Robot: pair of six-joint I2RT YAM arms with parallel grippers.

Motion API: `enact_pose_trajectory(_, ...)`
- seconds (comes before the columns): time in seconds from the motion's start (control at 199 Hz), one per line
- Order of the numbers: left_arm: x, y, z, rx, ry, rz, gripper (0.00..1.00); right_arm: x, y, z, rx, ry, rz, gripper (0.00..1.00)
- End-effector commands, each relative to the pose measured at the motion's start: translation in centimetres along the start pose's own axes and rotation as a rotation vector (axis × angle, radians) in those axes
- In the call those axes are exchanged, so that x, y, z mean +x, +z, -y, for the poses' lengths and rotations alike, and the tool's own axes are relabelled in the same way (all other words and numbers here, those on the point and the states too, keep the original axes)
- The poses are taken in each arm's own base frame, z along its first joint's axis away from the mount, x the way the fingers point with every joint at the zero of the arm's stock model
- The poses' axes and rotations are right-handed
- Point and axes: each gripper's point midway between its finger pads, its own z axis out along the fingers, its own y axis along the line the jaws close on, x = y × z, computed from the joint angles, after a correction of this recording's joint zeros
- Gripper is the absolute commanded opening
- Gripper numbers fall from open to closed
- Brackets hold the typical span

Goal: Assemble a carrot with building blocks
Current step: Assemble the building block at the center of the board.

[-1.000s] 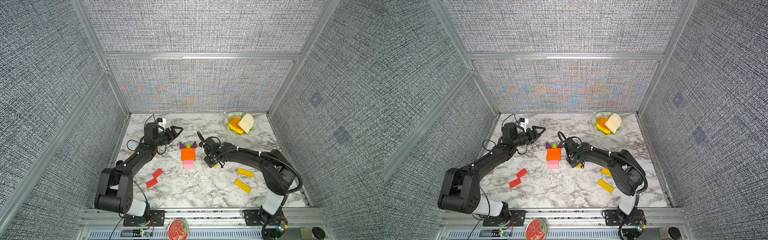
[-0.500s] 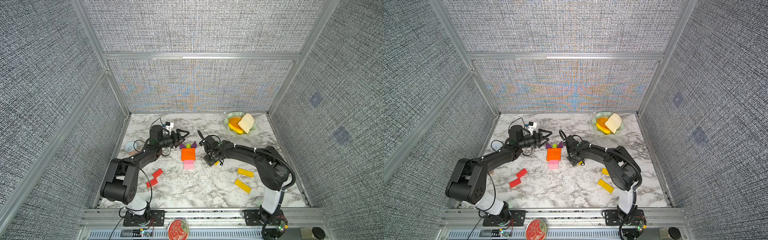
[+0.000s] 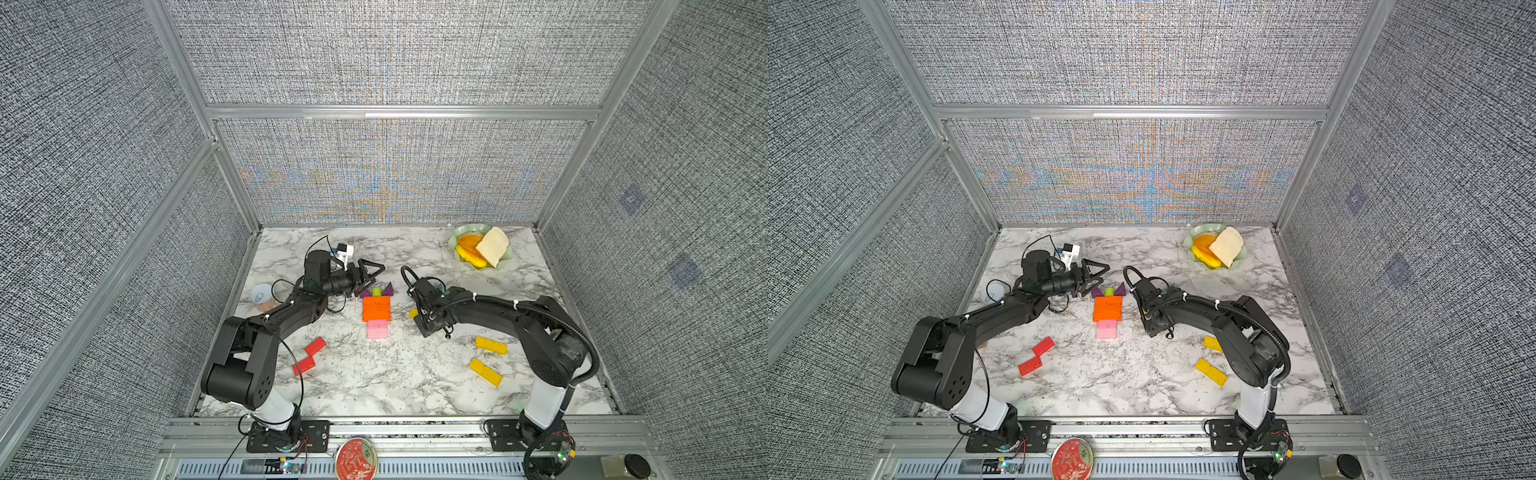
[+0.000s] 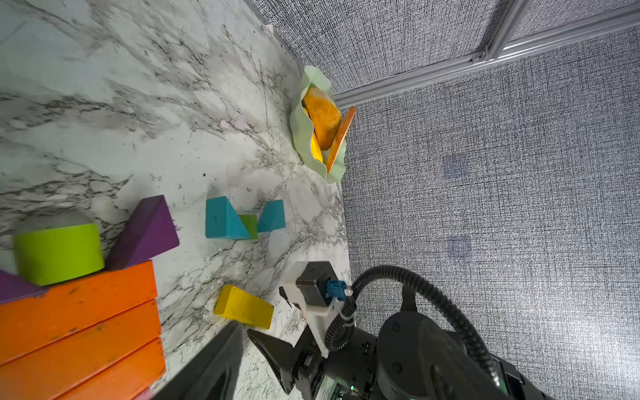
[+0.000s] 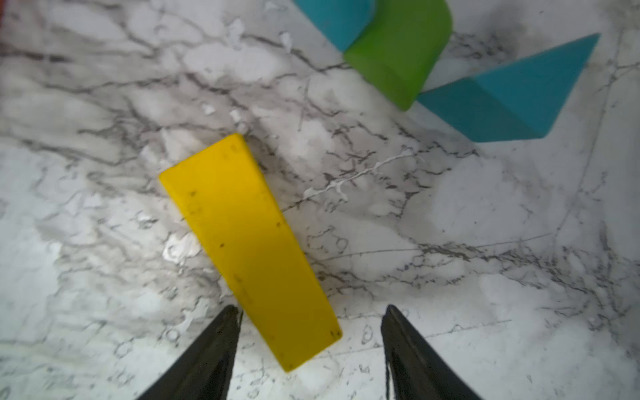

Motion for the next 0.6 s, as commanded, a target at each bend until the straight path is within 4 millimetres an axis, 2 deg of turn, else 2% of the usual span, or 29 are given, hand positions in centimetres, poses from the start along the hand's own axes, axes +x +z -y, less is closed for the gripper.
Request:
enact_pose_trajectory(0.0, 0.4, 0.5, -0.6, -0.037, 0.020, 0.001, 0.80, -0.5, 0.2, 2.0, 0.069, 0.106, 0.009, 0.68)
enact_pose_trajectory(0.1, 1.2, 1.2, -1.3, -0.051, 0.000, -0.024, 0.80, -1.0, 0.0, 2.2, 0.071, 0.117, 0.025, 0.68)
enact_pose_trajectory(0.381, 2.3, 2.0, -1.5, -0.056, -0.009, -0.055, 0.80, -1.4, 0.0, 2.5, 0.073, 0.140, 0.034, 0.68)
enact_pose_trajectory(0.597, 3.7, 3.1, -2.3, -0.072, -0.024, -0.096, 0.79, -2.0, 0.2, 1.3, 0.022, 0.162, 0.041, 0.72)
